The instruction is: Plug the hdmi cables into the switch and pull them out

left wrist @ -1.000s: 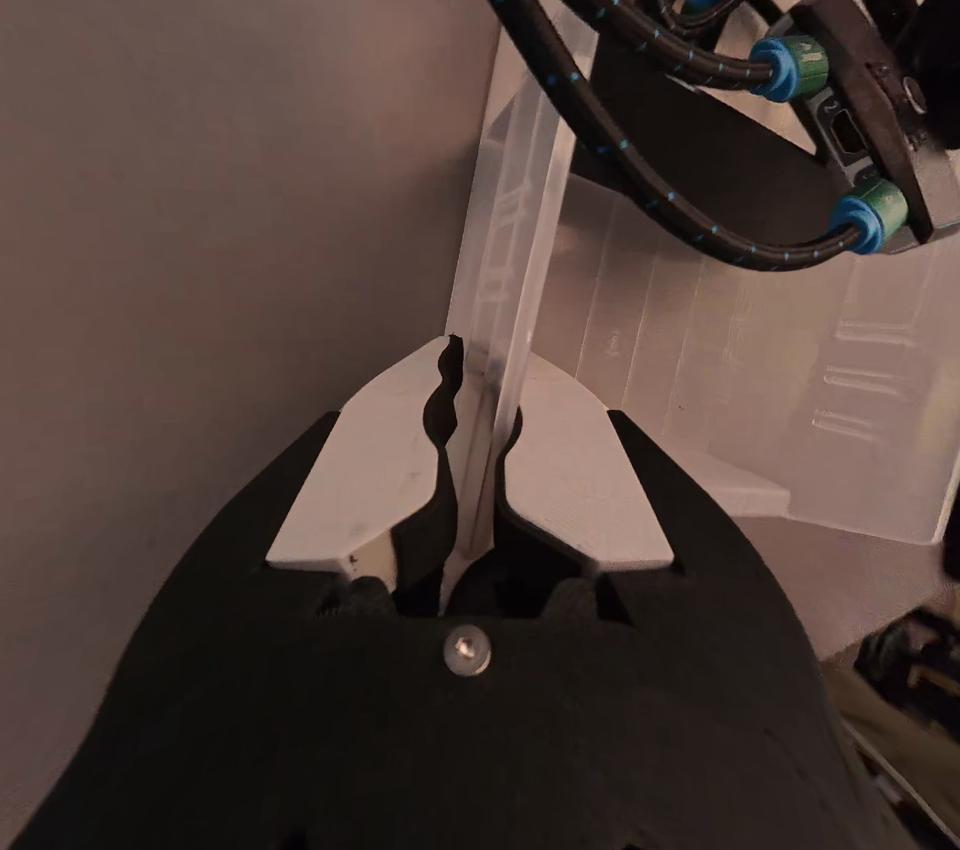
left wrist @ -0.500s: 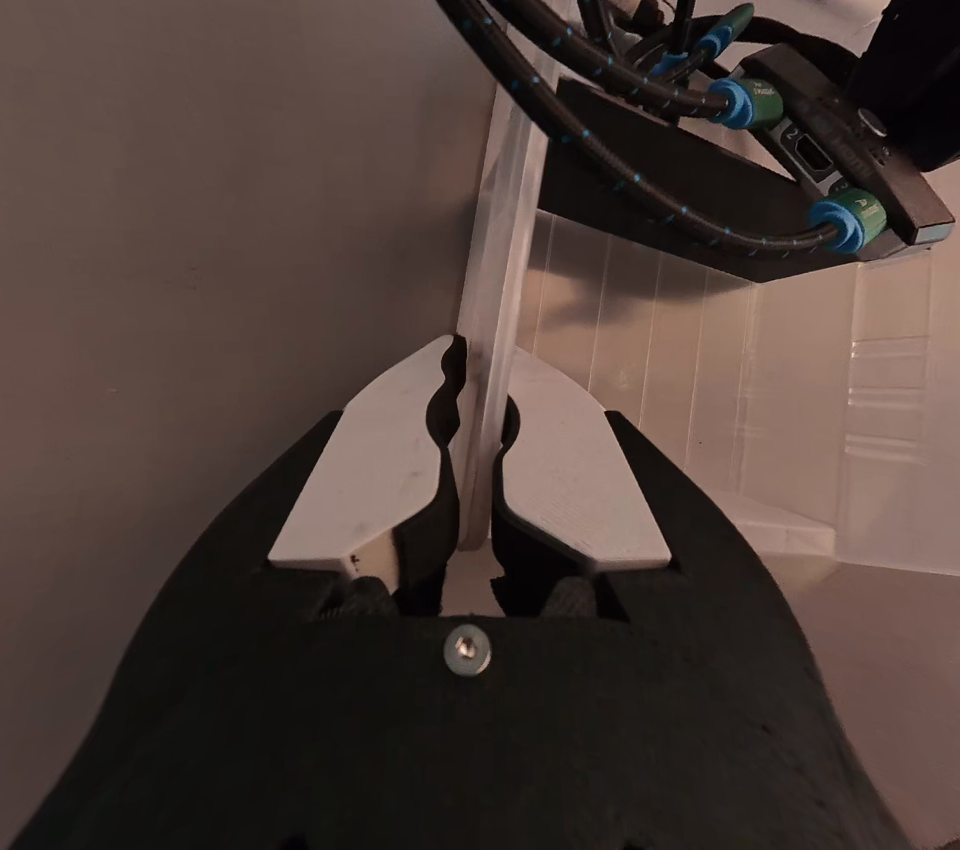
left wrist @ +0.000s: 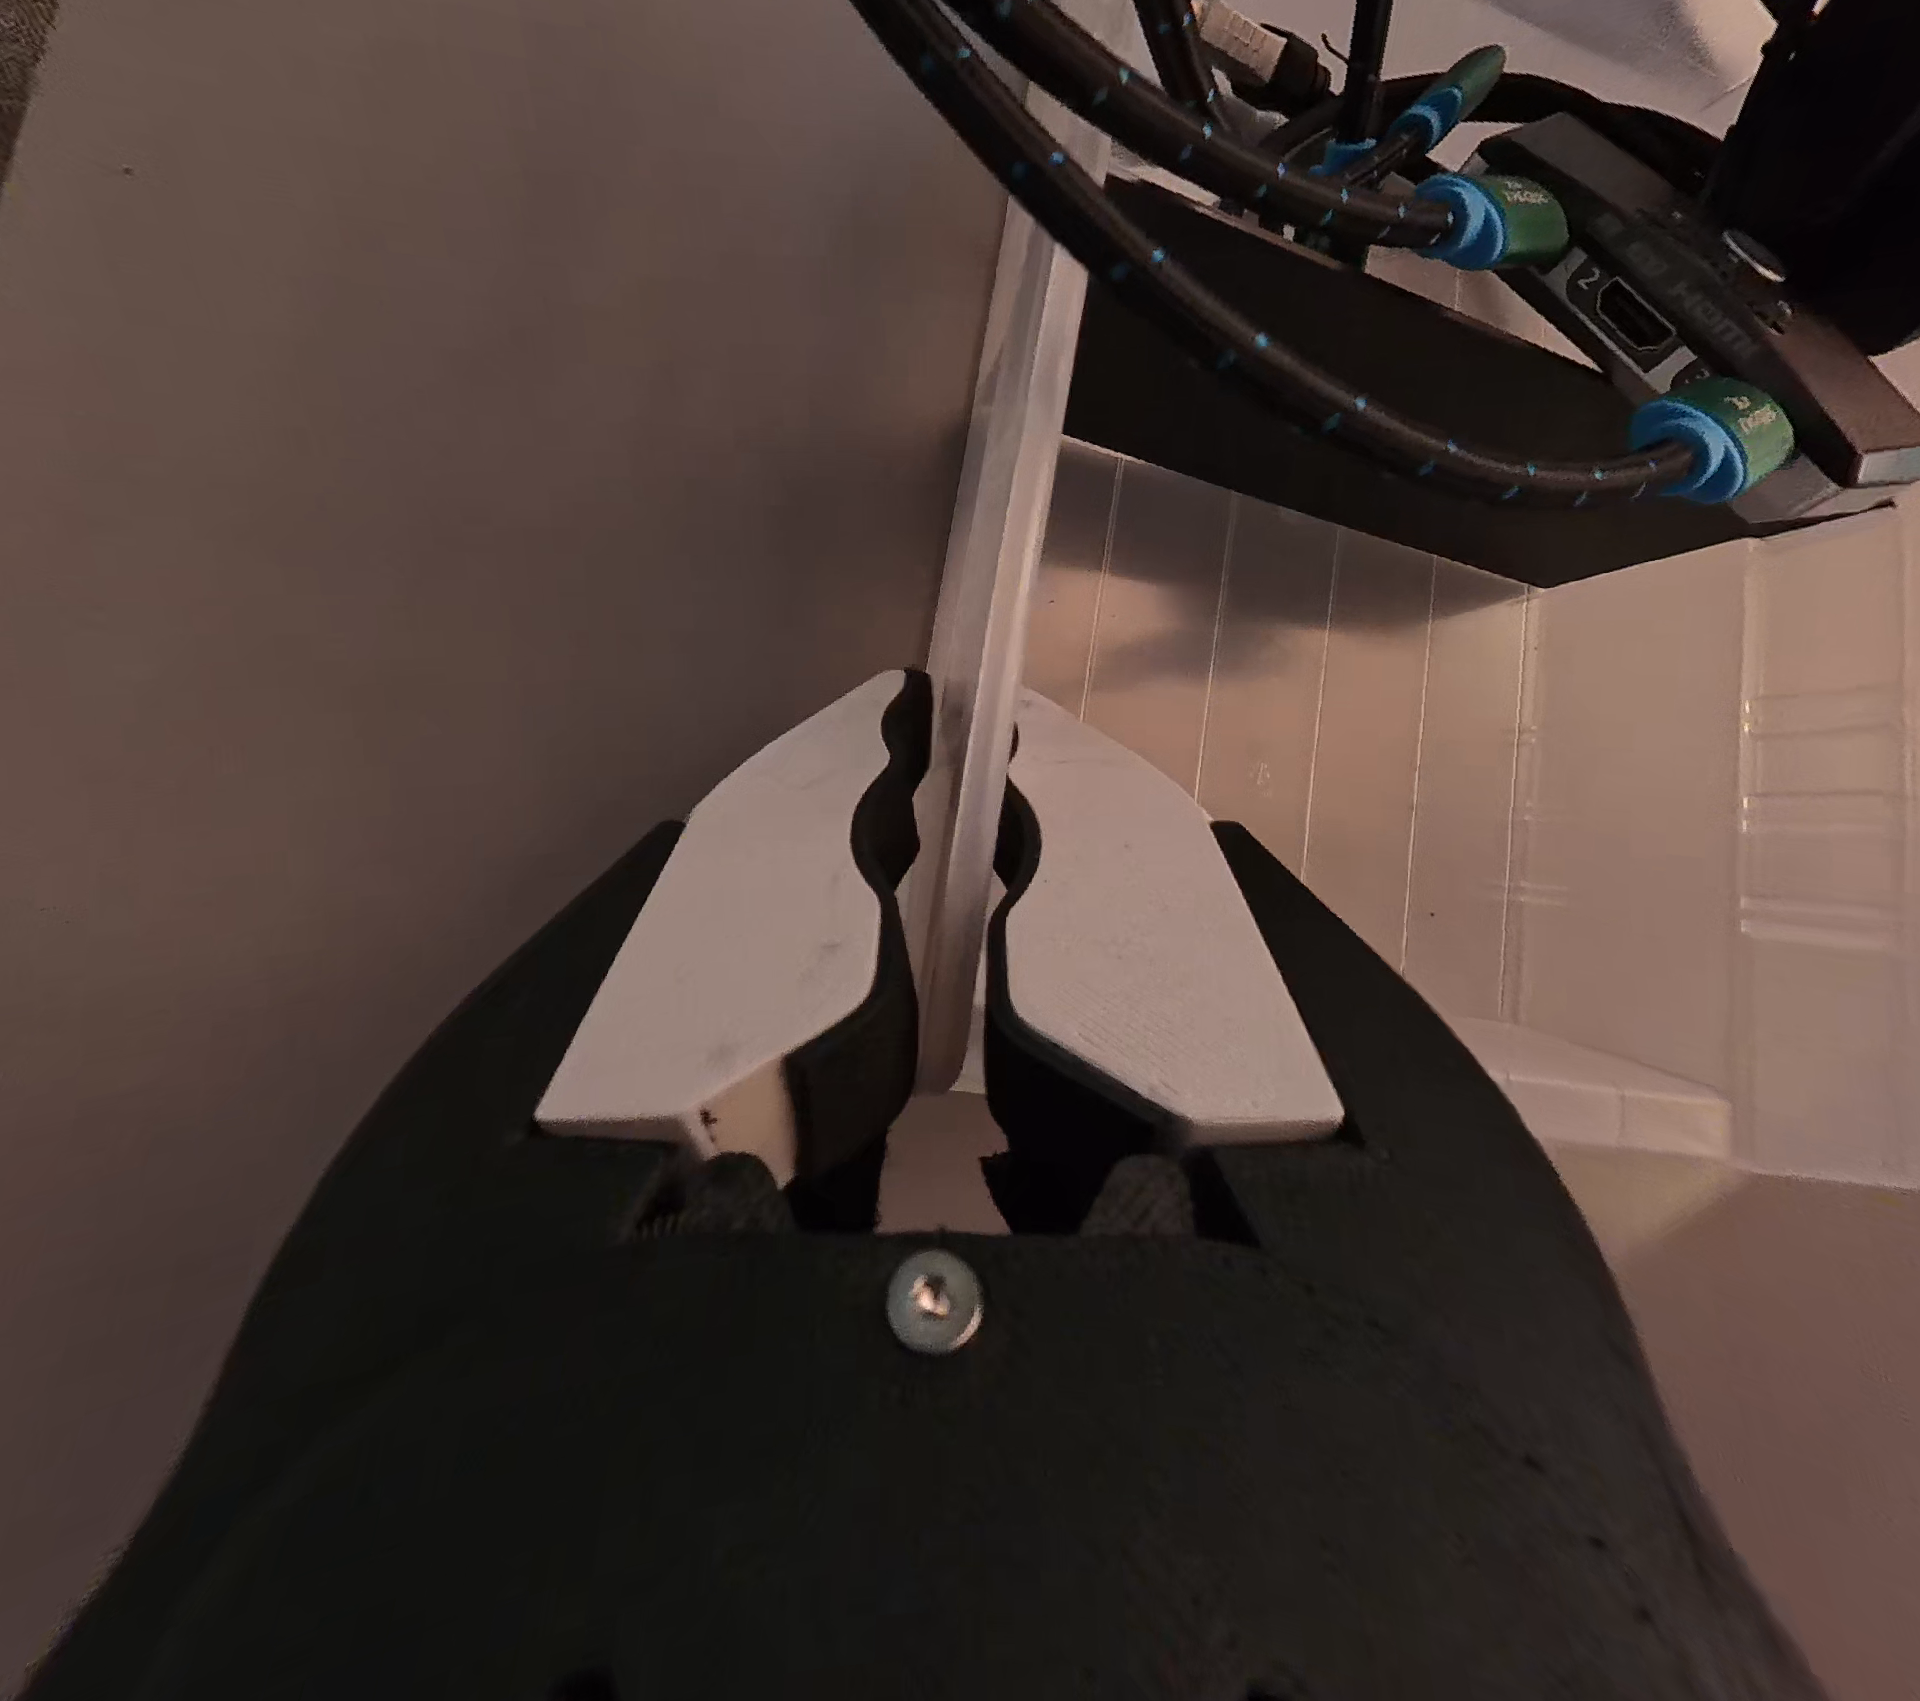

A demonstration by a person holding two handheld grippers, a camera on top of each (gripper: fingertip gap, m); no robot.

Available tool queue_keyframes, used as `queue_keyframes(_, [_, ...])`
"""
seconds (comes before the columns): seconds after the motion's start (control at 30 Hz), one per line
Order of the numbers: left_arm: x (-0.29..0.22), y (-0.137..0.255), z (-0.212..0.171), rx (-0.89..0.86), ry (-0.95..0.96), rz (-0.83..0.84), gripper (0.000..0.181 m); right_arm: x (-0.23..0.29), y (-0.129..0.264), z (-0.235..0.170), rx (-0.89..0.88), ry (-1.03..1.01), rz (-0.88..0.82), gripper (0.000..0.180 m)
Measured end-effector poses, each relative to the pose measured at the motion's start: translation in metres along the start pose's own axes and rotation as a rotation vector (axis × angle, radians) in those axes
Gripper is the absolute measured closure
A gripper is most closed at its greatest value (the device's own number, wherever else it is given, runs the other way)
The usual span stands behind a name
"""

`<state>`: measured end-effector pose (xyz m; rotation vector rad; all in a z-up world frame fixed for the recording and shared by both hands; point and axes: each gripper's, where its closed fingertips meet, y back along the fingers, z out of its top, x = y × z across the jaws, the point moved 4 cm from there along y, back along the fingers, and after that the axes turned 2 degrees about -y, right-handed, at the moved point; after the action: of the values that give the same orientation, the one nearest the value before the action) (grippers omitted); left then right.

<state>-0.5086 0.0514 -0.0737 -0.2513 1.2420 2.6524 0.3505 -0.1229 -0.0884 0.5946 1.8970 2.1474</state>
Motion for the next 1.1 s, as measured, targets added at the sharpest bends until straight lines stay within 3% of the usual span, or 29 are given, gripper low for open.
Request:
queue_keyframes(0.03, [0.001,0.001,0.0,-0.006,0.01,-0.005,0.173,0.0,0.0,0.0,0.001,-0.001,0.001,0.172])
queue_keyframes(0.73, [0.01,0.008,0.003,-0.069,0.124,-0.027,0.165,-0.002,0.0,-0.001,-0.014,0.085,-0.043,0.169])
queue_keyframes(0.9, [0.012,0.02,0.007,-0.111,0.202,-0.055,0.157,-0.007,-0.006,-0.01,0.059,0.156,-0.122,0.155])
queue_keyframes(0.97, [0.016,0.033,0.007,-0.136,0.232,-0.053,0.145,-0.004,-0.003,-0.008,0.032,0.178,-0.122,0.145])
queue_keyframes(1.1, [0.026,0.065,0.006,-0.204,0.264,-0.027,0.14,-0.001,0.018,0.001,-0.069,0.254,-0.193,0.129])
